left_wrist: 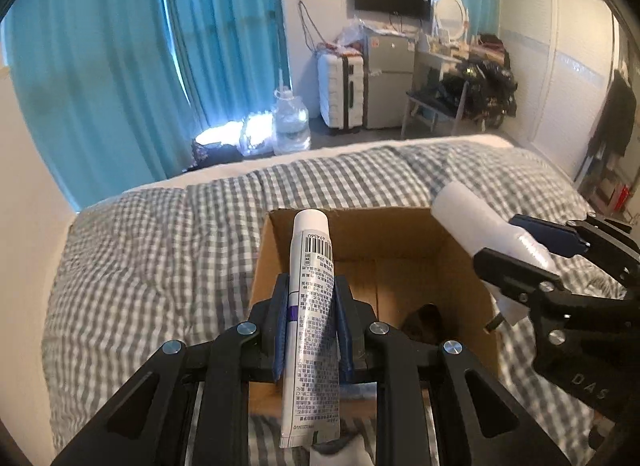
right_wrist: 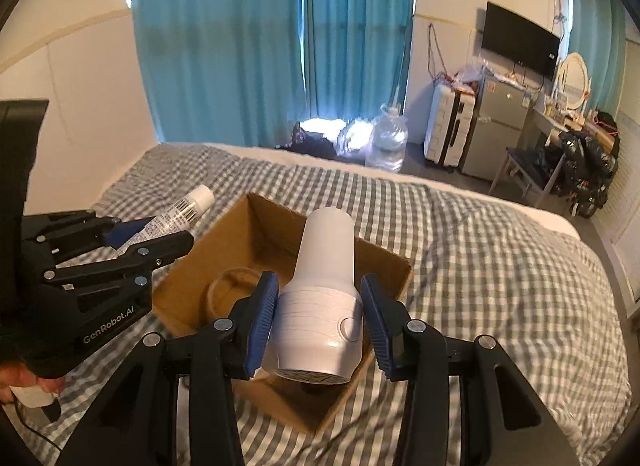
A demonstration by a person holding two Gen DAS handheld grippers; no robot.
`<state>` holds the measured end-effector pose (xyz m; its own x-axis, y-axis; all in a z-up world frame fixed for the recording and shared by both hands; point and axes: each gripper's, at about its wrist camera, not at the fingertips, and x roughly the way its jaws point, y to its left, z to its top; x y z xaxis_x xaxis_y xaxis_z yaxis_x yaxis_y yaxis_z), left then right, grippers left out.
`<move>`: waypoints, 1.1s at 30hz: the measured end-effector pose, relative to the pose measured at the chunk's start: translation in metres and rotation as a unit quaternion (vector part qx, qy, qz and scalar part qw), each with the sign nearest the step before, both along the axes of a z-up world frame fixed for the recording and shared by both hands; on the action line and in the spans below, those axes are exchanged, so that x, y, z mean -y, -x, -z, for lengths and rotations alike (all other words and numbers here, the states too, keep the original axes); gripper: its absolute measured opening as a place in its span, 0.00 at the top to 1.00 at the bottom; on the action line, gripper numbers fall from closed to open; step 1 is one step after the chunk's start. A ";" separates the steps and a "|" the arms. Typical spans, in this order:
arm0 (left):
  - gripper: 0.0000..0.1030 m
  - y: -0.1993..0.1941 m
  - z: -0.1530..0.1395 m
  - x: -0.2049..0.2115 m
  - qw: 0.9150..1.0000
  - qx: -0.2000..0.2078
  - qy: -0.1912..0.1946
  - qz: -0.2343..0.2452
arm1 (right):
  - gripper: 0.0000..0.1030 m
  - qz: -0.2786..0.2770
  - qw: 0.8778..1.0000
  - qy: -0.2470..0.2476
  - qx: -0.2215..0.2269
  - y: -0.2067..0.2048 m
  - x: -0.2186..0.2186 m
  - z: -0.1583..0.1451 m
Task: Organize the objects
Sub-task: 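Carry toothpaste tube and hair dryer over the box, then lower both items into the box and open both grippers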
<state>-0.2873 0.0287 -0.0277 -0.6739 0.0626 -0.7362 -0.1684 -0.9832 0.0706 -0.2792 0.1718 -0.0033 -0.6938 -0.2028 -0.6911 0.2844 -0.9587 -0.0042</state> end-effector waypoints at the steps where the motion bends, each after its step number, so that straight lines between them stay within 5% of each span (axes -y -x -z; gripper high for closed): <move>1: 0.80 0.006 0.006 -0.002 1.000 0.004 0.002 0.002 | 0.59 0.000 1.000 -0.001 0.003 0.008 0.000 0.007; 10: 0.80 0.037 0.070 -0.009 0.999 0.040 -0.009 0.013 | 0.59 -0.003 0.999 0.004 0.043 0.053 -0.004 0.064; 21: 0.76 0.032 0.081 -0.003 0.998 0.050 -0.040 0.021 | 0.58 -0.001 0.998 0.019 0.053 0.059 -0.014 0.076; 23: 0.68 0.024 0.074 -0.002 0.997 0.062 -0.047 0.023 | 0.52 0.004 0.999 0.026 0.039 0.052 -0.017 0.067; 25: 0.42 0.015 0.065 -0.003 0.997 0.060 -0.041 0.020 | 0.39 0.017 0.999 0.042 0.025 0.041 -0.023 0.053; 27: 0.25 0.007 0.054 -0.004 0.998 0.049 -0.033 0.016 | 0.39 0.024 0.998 0.053 0.012 0.030 -0.028 0.037; 33: 0.15 -0.039 -0.001 -0.001 1.000 0.013 -0.025 0.002 | 0.30 0.035 0.998 0.048 -0.021 -0.020 -0.037 -0.015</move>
